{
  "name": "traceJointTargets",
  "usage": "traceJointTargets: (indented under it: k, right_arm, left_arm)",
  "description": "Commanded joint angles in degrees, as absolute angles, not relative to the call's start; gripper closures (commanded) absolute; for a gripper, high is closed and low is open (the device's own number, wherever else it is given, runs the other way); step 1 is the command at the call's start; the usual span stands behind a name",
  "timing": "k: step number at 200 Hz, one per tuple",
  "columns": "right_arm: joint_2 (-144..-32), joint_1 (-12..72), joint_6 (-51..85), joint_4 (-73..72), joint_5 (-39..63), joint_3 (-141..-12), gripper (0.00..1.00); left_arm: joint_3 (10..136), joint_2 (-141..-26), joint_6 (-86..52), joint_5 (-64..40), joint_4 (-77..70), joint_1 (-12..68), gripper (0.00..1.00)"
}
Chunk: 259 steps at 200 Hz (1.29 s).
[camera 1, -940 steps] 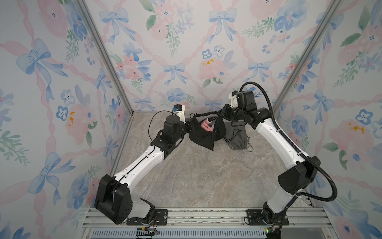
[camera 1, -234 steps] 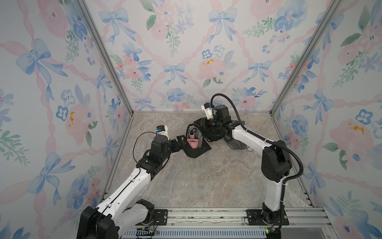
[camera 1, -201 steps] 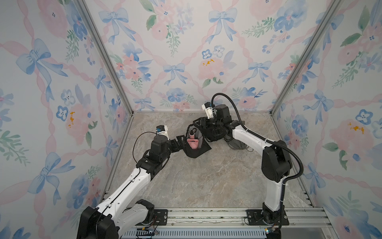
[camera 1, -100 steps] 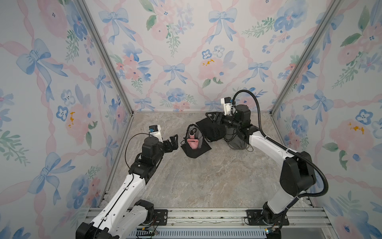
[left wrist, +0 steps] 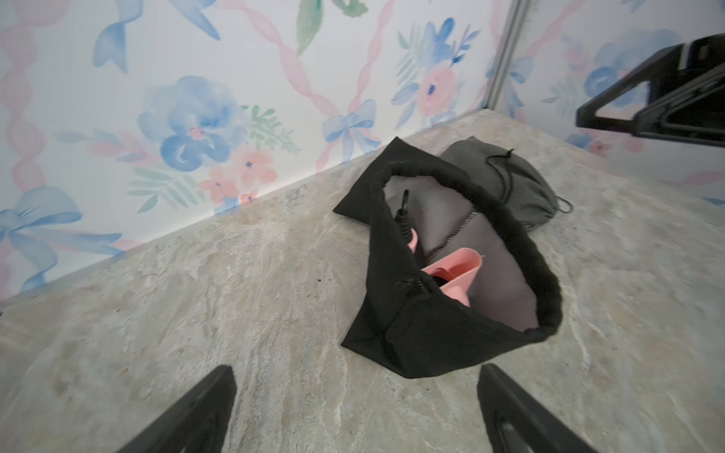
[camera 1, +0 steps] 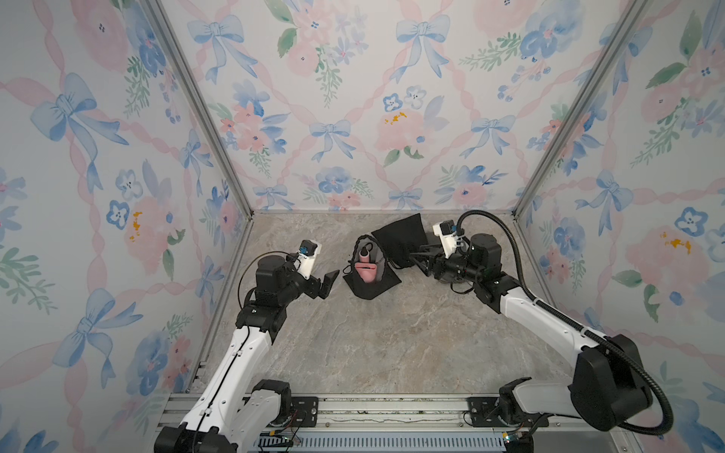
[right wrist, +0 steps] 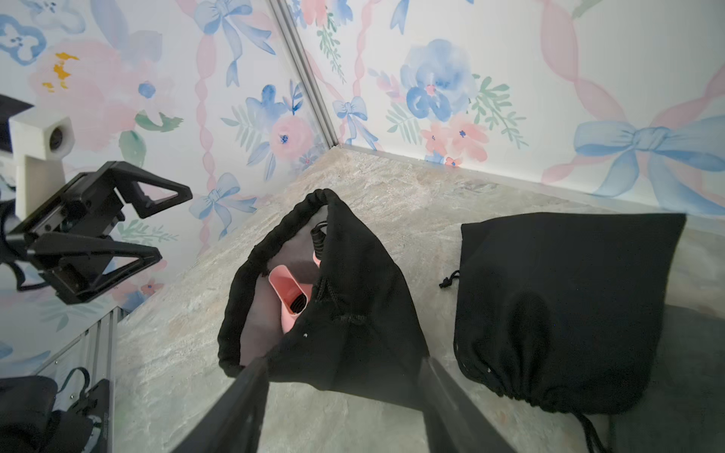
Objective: Pack away hair dryers
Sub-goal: Pull the drawstrings on both sides of the drawstring bag.
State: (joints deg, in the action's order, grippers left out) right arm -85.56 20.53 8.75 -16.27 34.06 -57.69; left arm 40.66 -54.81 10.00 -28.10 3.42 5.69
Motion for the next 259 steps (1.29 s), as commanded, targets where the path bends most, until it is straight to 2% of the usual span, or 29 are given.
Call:
traceJointTargets:
  k: [1,20,50,103,190,204,235,256,259]
  right_arm:
    - [-87.3,19.3,3.3,-21.3,40.6,-55.7,0.38]
    - [-90.4,19.4,0.8,-22.9,43.0,-56.1,0.4]
    - [-95.6,19.6,0.7,-35.0,45.1,-54.7,0.48]
    - [-103.1,19.6,0.5,-40.5,45.1,-58.0,0.57]
    - [-106.6,18.3,4.7,-43.8,48.1,-60.4,0.61]
    - [-107.0,17.9,6.1,-45.4,48.5,-60.3,0.61]
    - [-106.0,17.6,6.3,-45.3,48.7,-59.9,0.63]
    - [-104.1,17.6,5.5,-43.7,48.3,-59.6,0.64]
    - [-104.0,17.6,5.4,-43.4,48.3,-59.6,0.64]
  left_arm:
    - [42.5,-59.1,16.6,-41.5,3.9,4.2,0.02]
    - [42.8,-63.4,20.8,-43.6,3.8,4.2,0.03]
    - [45.0,-68.7,23.4,-43.1,3.9,4.3,0.07]
    - [45.8,-74.2,27.7,-39.3,3.3,4.9,0.13]
    - [52.7,-85.4,27.2,-41.4,0.3,7.9,0.26]
    - [53.2,-86.4,26.9,-42.0,0.4,8.0,0.35]
    - [53.3,-87.4,26.8,-41.9,0.4,8.1,0.78]
    - [53.0,-86.8,26.9,-41.9,0.3,8.2,0.99]
    - [53.0,-86.7,26.8,-41.9,0.3,8.1,1.0]
